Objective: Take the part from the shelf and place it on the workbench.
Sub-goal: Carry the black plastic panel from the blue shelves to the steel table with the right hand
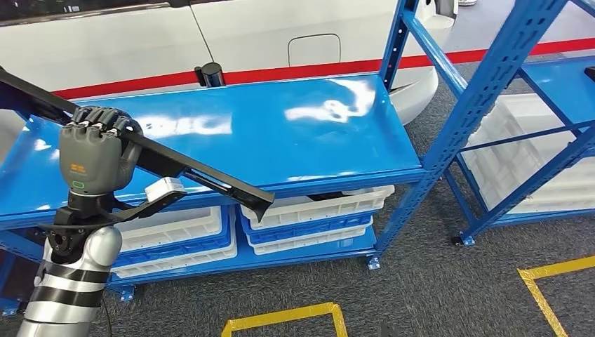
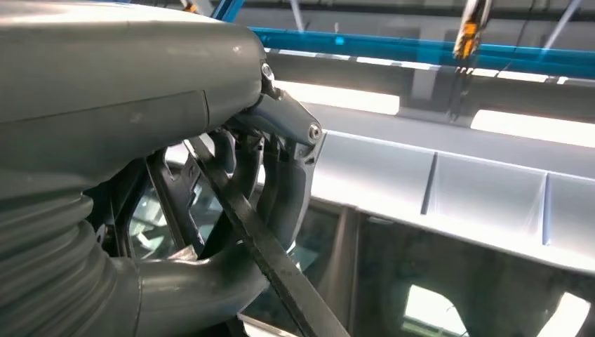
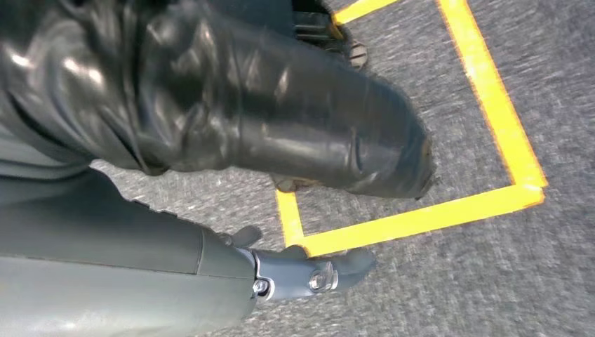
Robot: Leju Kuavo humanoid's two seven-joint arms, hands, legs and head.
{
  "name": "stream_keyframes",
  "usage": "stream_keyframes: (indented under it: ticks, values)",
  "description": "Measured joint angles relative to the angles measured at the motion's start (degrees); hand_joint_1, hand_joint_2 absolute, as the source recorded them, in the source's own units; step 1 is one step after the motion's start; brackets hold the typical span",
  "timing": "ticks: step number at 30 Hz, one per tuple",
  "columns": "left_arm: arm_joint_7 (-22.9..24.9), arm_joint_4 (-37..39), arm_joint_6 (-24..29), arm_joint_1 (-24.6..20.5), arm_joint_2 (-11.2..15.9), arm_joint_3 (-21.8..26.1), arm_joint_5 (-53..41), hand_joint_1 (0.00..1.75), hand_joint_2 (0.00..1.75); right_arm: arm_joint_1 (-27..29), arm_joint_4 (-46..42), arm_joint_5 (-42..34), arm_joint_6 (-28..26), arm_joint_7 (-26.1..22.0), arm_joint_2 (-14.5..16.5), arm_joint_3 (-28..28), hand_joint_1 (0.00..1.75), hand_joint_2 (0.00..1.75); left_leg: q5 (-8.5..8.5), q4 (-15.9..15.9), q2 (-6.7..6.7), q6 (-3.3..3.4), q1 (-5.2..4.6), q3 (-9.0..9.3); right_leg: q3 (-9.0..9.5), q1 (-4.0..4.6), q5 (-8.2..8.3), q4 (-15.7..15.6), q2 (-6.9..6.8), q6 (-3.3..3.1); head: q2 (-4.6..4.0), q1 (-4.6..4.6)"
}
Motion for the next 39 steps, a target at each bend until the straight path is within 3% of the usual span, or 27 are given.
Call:
stream_keyframes:
  ticks: [2, 5, 7, 10, 13, 15, 23, 39]
  values:
    - [0.0, 0.0, 0.1, 0.0, 0.0, 0.0, 0.0, 1.75, 1.75, 0.1, 0.0, 0.0, 0.0, 0.0, 0.1, 0.0, 0.0, 0.0, 0.53, -0.3, -0.1, 0.45, 0.09, -0.04, -0.31, -0.16, 0.32, 0.0, 0.03, -0.81, 0.0, -0.22]
    - [0.0, 0.0, 0.1, -0.1, 0.1, 0.0, 0.0, 1.75, 1.75, 0.1, 0.0, 0.0, 0.0, 0.0, 0.1, 0.0, 0.0, 0.0, 1.24, -0.7, 0.05, 1.62, 0.06, 0.06, -0.42, 0.26, 0.48, 0.1, 0.12, -1.16, 0.0, -0.31]
    - [0.0, 0.0, 0.1, -0.1, 0.2, 0.1, 0.1, 1.75, 1.75, 0.1, 0.0, -0.1, 0.0, 0.0, 0.1, 0.0, 0.0, 0.0, 1.38, -1.0, 0.25, 1.77, 0.1, 0.15, -0.52, 0.61, 0.52, 0.1, 0.09, -1.43, 0.0, -0.31]
    - [0.0, 0.0, 0.1, -0.1, 0.2, 0.1, 0.1, 1.75, 1.75, 0.1, 0.0, -0.2, 0.0, 0.0, 0.1, 0.0, 0.0, 0.0, 1.49, -1.3, 0.43, 1.2, 0.21, 0.03, -0.69, 1.0, 0.59, 0.1, -0.06, -1.71, 0.0, -0.3]
    - [0.0, 0.0, 0.1, -0.1, 0.2, 0.0, 0.1, 1.75, 1.75, 0.1, 0.0, -0.3, 0.0, 0.0, 0.0, 0.0, 0.0, 0.0, 1.48, -1.3, 0.46, -0.96, 0.37, -0.06, -0.77, 1.15, 0.61, 0.2, -0.15, -1.78, 0.0, -0.29]
    - [0.0, 0.0, 0.1, -0.1, 0.2, 0.0, 0.1, 1.75, 1.75, 0.1, 0.0, -0.4, 0.0, 0.0, -0.1, 0.0, 0.0, 0.0, 1.48, -1.3, 0.46, -1.64, 0.39, -0.24, -0.83, 1.16, 0.67, 0.2, -0.19, -1.87, 0.0, -0.26]
    - [0.0, 0.0, 0.1, -0.1, 0.5, 0.0, 0.4, 1.75, 1.75, 0.0, 0.0, -0.5, -0.1, 0.0, -0.1, 0.0, 0.0, 0.0, 1.49, -0.4, 0.42, -1.5, 0.09, -1.19, -1.25, 0.85, 0.91, 0.2, -0.3, -1.99, 0.0, -0.23]
    - [-0.7, 0.0, 0.0, -0.1, 0.8, 0.0, 1.3, 1.75, 1.75, 0.0, 0.0, -0.9, -0.1, 0.0, -0.3, -0.4, 0.0, 0.0, 1.52, -0.2, 0.42, -1.43, 0.03, -1.32, -1.3, 0.78, 0.98, 0.2, -0.3, -1.9, 0.0, -0.25]
